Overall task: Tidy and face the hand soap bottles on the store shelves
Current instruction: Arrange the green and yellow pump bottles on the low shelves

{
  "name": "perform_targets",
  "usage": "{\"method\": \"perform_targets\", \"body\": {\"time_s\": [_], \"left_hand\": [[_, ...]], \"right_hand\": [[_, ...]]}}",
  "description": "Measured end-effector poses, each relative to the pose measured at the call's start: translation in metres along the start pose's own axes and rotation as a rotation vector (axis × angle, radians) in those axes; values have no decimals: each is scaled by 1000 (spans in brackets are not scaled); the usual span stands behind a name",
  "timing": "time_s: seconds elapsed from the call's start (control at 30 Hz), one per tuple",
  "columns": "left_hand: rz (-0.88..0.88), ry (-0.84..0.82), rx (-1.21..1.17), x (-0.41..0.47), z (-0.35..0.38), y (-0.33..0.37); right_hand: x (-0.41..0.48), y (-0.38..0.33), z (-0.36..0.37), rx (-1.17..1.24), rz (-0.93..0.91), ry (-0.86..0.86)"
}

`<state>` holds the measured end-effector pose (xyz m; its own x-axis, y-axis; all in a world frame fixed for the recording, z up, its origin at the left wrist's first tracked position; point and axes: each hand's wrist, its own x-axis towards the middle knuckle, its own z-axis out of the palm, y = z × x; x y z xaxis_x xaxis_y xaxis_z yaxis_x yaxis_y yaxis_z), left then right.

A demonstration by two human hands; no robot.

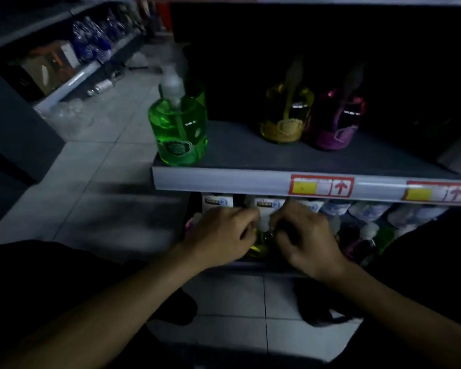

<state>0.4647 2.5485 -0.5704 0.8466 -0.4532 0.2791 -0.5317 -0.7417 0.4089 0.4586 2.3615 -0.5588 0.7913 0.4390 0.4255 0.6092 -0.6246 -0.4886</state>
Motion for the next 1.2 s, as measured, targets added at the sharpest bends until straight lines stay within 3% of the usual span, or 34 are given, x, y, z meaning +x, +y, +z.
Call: {"method": "perform_targets", "body": {"time_s": [0.1, 0.17, 0.23, 0.3, 0.4, 0.5, 0.63, 0.73, 0.83, 0.9, 1.1, 1.2], "left_hand": [[-154, -321, 70, 0, 43, -16], [-262, -398, 41, 7, 60, -25], [-345, -439, -41, 20, 81, -29], [-374, -477, -156, 33, 101, -19], [-438, -536, -339, 48, 134, 4], [-516, -596, -443, 52, 159, 11], [-526, -554, -480, 55, 159, 7], [-508, -553, -525, 53, 155, 5], [-523, -688, -486, 43, 157, -7], [-518, -739, -459, 40, 149, -12], [-488, -782, -549, 22, 98, -3], [-424, -809, -706, 14, 61, 10]], "right_hand": [[-23, 33, 27, -258, 386, -496], [-36, 59, 39, -192, 635, -649], [-49, 84, 41, 23, 853, -529], [-53, 109, 42, 17, 911, -362], [-44, 132, 46, -170, 836, -216], [-35, 145, 54, -63, 752, -219], [-27, 142, 53, 1, 741, -205], [-28, 130, 52, -148, 678, -268], [-30, 116, 45, -370, 516, -448], [-30, 105, 33, -412, 436, -442], [-29, 55, -11, -136, 186, -160], [-30, 32, -29, 91, 198, -44]]}}
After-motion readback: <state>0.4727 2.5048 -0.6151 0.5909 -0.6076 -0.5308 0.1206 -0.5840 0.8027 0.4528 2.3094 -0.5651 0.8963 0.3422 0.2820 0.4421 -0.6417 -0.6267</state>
